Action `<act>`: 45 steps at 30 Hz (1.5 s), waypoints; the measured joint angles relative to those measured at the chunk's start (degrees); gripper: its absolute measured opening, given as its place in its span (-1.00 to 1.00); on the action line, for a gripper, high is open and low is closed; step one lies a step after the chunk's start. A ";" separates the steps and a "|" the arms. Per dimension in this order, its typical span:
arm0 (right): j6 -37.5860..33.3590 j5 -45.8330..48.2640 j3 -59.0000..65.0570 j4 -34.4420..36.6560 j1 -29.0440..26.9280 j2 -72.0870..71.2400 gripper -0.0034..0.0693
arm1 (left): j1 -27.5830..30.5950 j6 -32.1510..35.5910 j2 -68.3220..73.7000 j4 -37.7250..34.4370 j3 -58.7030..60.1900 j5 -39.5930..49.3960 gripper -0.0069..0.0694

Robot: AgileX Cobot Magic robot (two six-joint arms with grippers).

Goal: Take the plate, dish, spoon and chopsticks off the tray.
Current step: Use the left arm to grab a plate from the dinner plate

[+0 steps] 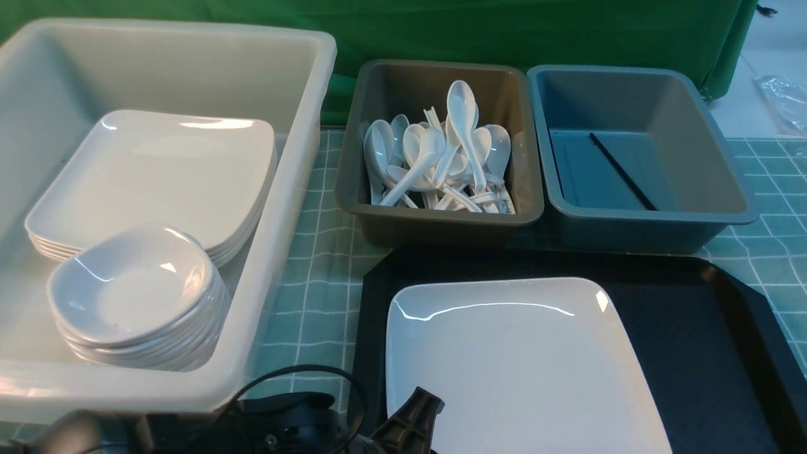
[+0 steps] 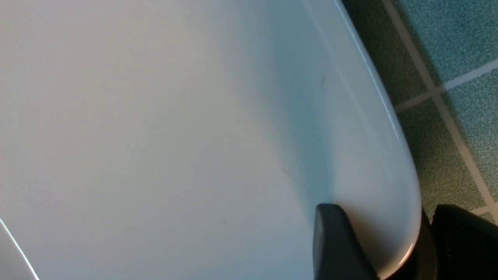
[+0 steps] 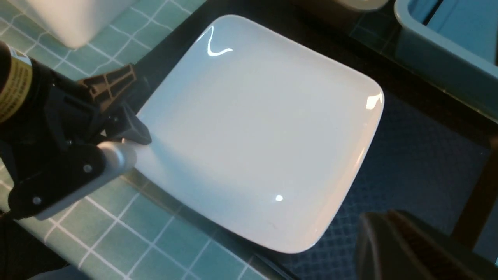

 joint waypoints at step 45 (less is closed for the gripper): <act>-2.93 -0.81 0.00 0.24 0.00 0.00 -0.72 | 0.00 0.04 -2.53 5.62 0.00 0.42 -0.06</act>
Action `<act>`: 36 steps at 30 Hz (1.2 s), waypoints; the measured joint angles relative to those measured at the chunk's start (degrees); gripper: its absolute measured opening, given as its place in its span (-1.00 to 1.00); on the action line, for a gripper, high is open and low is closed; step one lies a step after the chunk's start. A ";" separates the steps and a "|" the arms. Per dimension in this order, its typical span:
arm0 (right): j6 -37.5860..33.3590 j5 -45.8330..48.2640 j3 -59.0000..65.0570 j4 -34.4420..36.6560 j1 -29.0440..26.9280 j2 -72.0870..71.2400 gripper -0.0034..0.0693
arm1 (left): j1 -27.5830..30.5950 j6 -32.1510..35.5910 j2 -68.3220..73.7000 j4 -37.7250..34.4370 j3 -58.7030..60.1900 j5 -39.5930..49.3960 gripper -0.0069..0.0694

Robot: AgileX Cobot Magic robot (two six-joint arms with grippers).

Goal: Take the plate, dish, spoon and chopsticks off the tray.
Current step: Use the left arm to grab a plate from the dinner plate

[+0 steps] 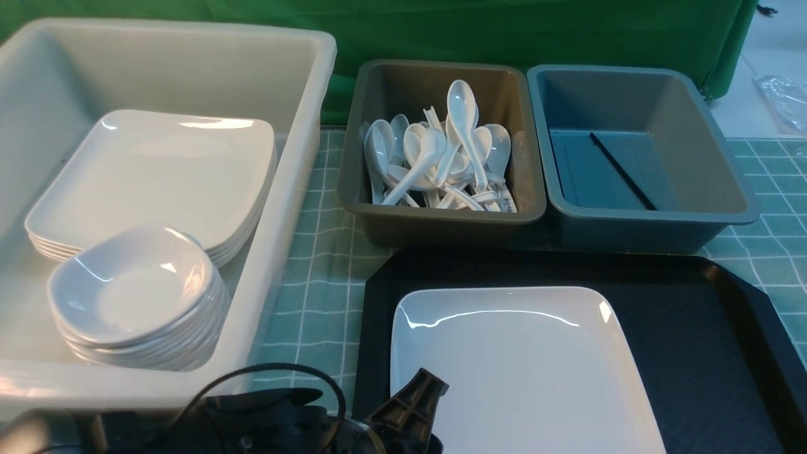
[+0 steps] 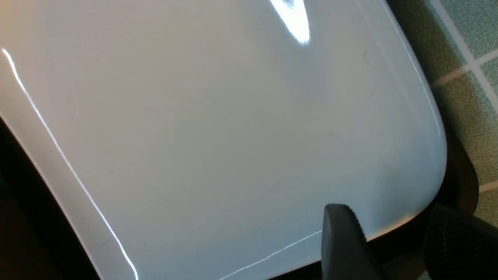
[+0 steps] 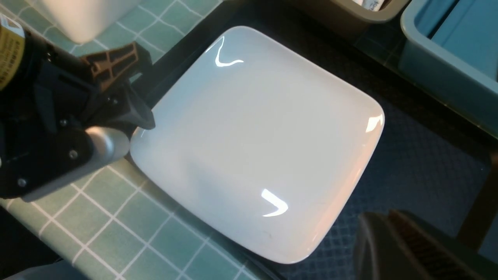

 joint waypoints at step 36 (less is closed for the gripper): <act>-0.91 -1.06 0.00 0.00 0.00 0.00 -0.72 | 6.79 25.20 6.84 -17.97 -0.05 -9.44 -0.06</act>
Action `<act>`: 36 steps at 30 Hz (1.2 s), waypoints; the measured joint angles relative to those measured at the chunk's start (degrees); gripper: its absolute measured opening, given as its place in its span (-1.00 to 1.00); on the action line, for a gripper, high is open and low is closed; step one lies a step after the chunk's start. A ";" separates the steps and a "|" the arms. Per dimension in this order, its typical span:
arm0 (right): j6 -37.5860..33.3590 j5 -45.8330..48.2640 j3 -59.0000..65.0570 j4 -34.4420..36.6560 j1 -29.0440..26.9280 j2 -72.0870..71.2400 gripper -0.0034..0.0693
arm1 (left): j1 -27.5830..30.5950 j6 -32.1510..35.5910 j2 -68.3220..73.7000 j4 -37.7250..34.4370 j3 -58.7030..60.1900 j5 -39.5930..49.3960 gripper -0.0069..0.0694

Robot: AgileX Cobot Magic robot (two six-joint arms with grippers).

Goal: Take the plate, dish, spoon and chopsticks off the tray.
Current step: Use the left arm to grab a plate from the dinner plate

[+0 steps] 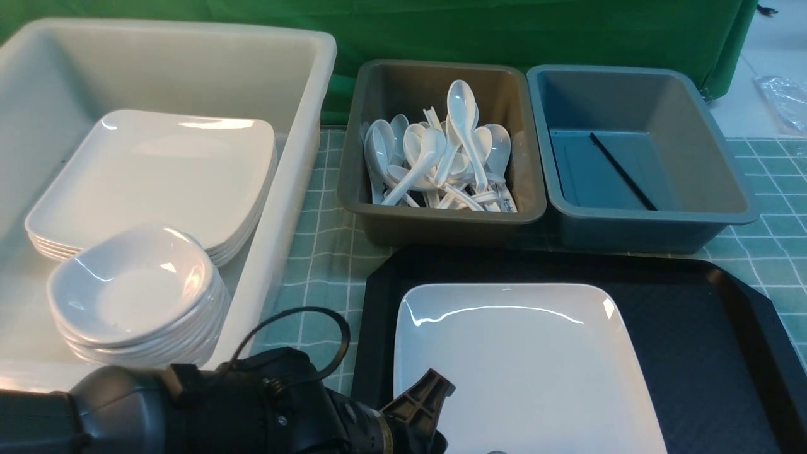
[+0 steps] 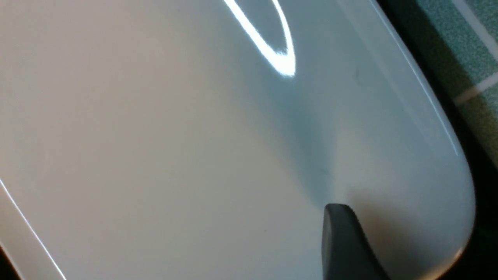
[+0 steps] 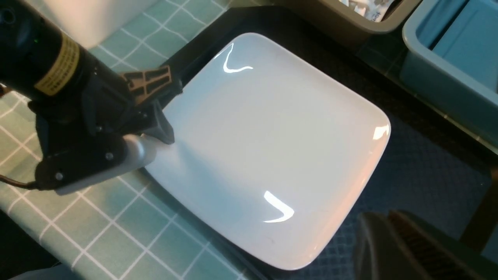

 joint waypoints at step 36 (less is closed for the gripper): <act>10.22 -0.04 0.00 -12.84 0.00 -1.73 -0.72 | -8.15 -20.36 -24.40 -2.36 0.19 3.48 -0.74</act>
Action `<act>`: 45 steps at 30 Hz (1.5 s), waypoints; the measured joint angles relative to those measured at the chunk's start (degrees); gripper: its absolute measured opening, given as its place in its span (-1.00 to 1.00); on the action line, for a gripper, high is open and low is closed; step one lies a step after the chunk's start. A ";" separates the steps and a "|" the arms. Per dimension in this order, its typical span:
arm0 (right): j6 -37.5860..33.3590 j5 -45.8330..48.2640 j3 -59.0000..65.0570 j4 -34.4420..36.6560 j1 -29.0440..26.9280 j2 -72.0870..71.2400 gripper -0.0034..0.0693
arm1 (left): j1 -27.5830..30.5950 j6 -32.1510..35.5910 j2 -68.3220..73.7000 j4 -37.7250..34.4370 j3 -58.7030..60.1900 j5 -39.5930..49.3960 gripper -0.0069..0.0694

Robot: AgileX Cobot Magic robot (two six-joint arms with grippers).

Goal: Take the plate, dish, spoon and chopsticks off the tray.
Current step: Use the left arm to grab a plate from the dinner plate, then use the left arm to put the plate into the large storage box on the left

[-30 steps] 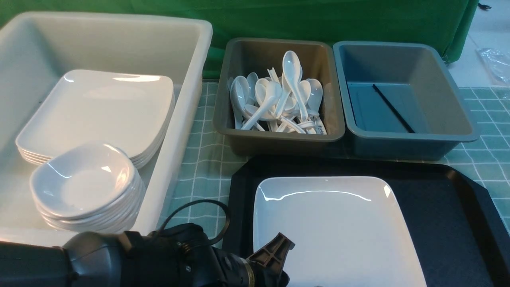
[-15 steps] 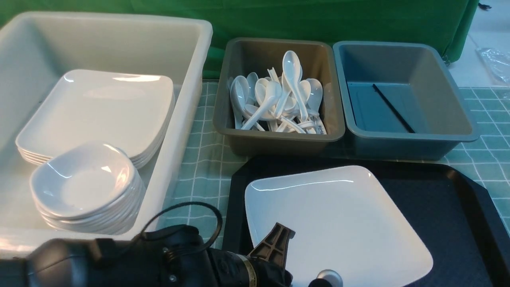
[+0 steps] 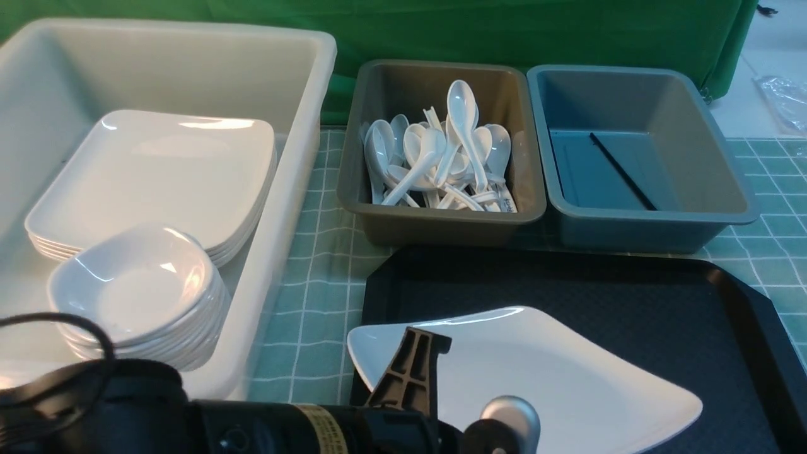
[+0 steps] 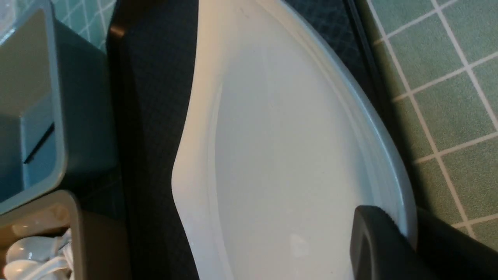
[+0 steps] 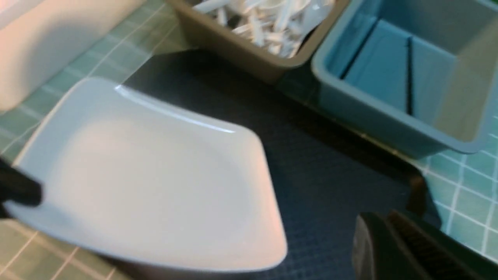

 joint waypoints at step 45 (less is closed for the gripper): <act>-7.79 -12.63 -3.40 10.40 0.00 7.12 -0.85 | 49.36 -12.44 17.27 23.66 -19.14 13.57 -0.74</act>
